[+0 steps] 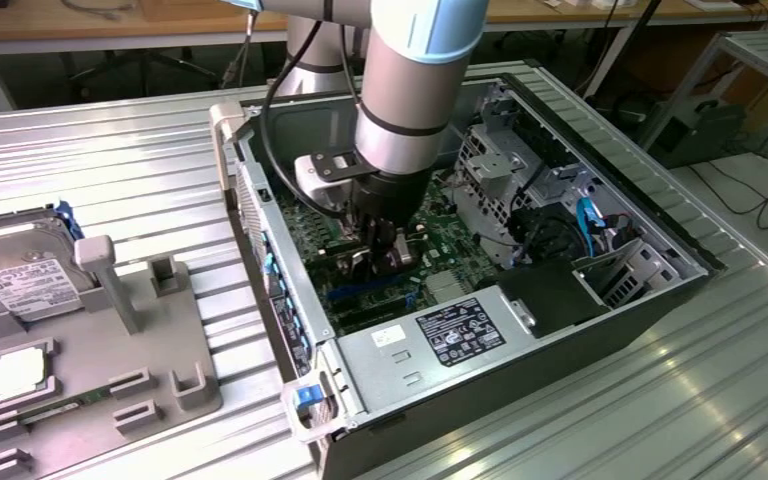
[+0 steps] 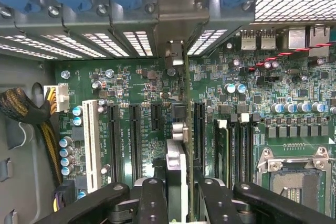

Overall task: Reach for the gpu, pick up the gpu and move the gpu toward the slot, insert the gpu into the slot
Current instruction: 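Insert the gpu into the slot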

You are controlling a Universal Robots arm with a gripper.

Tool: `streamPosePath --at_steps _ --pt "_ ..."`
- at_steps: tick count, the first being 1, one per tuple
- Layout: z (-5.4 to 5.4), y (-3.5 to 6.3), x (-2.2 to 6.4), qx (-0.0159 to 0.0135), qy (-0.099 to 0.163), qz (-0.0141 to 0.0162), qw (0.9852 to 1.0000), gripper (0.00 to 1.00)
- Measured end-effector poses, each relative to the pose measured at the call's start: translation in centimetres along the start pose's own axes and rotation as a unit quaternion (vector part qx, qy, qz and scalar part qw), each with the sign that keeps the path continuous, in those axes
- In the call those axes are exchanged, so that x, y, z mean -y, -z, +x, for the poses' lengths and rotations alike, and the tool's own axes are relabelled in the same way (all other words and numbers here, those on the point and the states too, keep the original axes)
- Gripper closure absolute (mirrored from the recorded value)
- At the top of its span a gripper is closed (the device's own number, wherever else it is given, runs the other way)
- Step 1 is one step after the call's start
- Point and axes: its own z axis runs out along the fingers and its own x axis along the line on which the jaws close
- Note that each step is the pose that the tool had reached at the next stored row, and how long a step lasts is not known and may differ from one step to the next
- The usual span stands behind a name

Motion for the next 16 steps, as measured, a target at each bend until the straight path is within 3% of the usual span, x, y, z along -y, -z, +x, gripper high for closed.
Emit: streamPosePath --at_steps 6,12,16 --pt "0.00 0.24 0.00 0.0002 0.000 0.0005 1.0000 0.72" --pt "0.00 0.25 0.02 0.0107 0.000 0.0002 0.9999 0.72" --pt "-0.01 0.23 0.30 0.0118 0.000 0.0001 0.9999 0.72"
